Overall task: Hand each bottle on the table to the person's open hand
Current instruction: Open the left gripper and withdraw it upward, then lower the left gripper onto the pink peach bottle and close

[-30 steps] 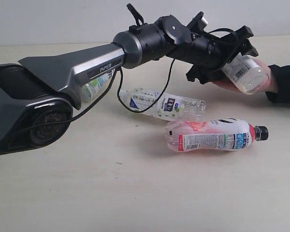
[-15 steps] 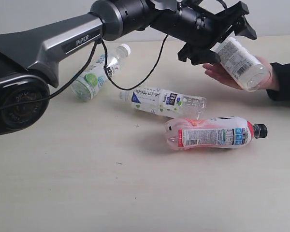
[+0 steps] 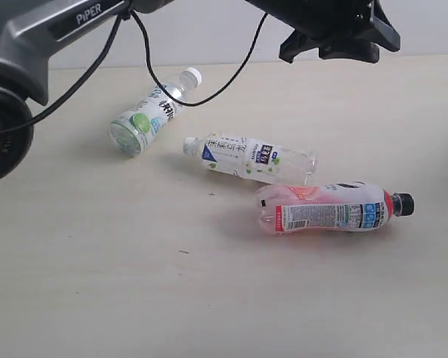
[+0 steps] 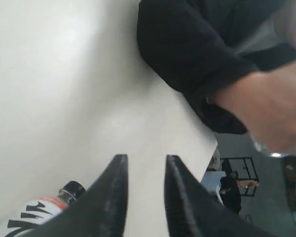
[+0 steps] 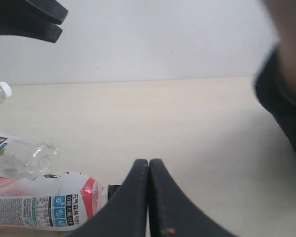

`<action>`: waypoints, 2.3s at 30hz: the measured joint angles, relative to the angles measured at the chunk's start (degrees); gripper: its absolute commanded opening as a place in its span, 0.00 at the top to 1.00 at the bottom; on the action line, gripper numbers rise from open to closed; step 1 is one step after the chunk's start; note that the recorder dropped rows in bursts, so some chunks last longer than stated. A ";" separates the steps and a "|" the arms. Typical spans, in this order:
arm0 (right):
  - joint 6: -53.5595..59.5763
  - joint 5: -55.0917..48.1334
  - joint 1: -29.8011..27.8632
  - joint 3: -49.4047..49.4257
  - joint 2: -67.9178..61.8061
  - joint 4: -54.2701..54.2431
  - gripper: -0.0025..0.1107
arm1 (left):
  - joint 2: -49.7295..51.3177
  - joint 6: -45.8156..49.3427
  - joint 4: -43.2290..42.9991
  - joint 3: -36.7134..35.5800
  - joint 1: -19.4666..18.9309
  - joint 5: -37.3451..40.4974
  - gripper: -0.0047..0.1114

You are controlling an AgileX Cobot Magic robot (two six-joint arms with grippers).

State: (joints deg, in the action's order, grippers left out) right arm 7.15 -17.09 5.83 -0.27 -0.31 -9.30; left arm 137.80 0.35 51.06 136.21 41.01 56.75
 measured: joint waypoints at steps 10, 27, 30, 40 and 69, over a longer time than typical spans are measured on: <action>0.00 0.00 0.00 0.00 0.00 0.00 0.98 | -5.93 4.22 -10.74 0.09 0.96 10.11 0.96; 0.00 0.00 0.00 0.00 0.00 0.00 0.98 | -13.73 2.88 -33.96 0.09 12.22 13.26 0.96; 0.00 0.00 0.00 0.00 0.00 0.00 0.98 | -14.41 2.77 -34.08 -0.33 13.53 13.26 0.96; 0.00 0.00 0.00 0.00 0.00 0.00 0.98 | -18.40 3.69 -38.52 -10.80 14.47 13.39 0.96; 0.00 0.00 0.00 0.00 0.00 0.00 0.98 | -12.90 37.81 -41.89 -30.10 14.47 3.18 0.13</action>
State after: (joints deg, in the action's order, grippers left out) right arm 7.15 -17.09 5.83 -0.27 -0.31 -9.30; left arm 124.90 38.16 9.17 106.11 55.48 59.93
